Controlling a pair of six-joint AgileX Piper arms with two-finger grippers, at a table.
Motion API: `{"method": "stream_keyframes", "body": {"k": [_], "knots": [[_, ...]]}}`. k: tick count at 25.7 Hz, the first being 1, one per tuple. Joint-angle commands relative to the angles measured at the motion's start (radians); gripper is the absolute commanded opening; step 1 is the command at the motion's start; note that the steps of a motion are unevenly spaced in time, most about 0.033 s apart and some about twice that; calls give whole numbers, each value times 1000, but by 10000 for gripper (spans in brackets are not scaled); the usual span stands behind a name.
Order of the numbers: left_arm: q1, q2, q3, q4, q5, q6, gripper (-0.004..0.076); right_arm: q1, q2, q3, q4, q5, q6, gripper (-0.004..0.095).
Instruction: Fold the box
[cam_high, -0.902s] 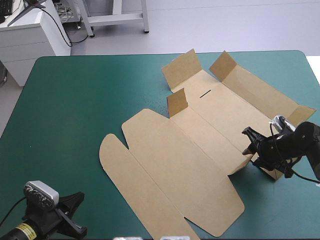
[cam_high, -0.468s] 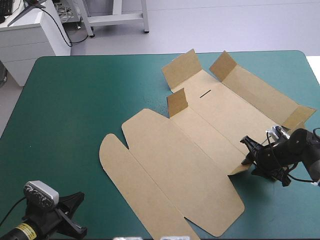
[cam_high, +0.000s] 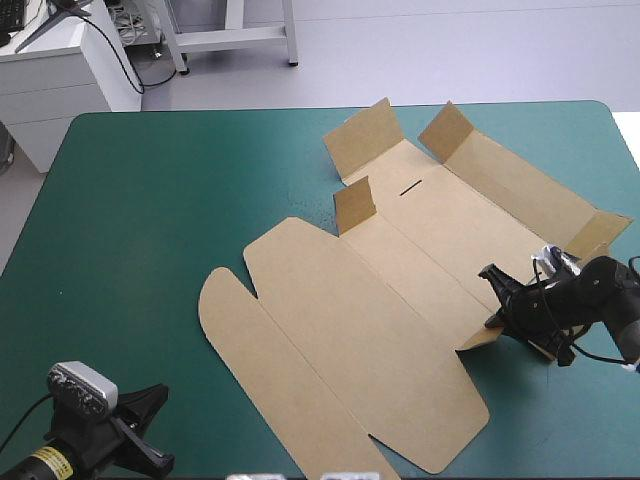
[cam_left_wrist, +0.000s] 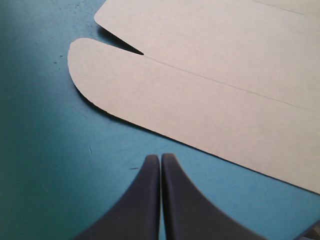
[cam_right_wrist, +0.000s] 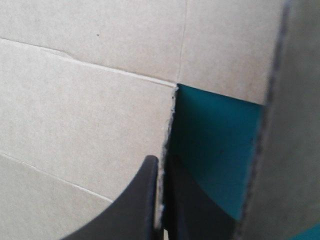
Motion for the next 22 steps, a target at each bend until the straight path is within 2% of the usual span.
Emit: {"method": "stream_keyframes", "body": {"k": [1, 11, 13, 16, 17, 20, 22], "knots": [[-4, 13, -34, -26, -62, -2, -8, 0, -20, -21, 26, -13, -30, -18], [-4, 13, -34, -26, -62, -2, -8, 0, -20, -34, 22, 13, -141, -17], [-4, 13, -34, -26, -63, -2, -8, 0, -20, -63, -8, 28, -145, -17], [-4, 13, -34, -26, -63, -11, -8, 0, 21, -169, -134, 142, -142, -15], [-4, 13, -34, -26, -63, -14, -8, 0, 66, -241, -210, 225, -142, -15], [-4, 13, -34, -26, -63, -14, -8, 0, 149, -340, -260, 308, -166, -15], [-4, 13, -34, -26, -63, -14, -8, 0, 237, -467, -266, 335, -246, -15]]}}
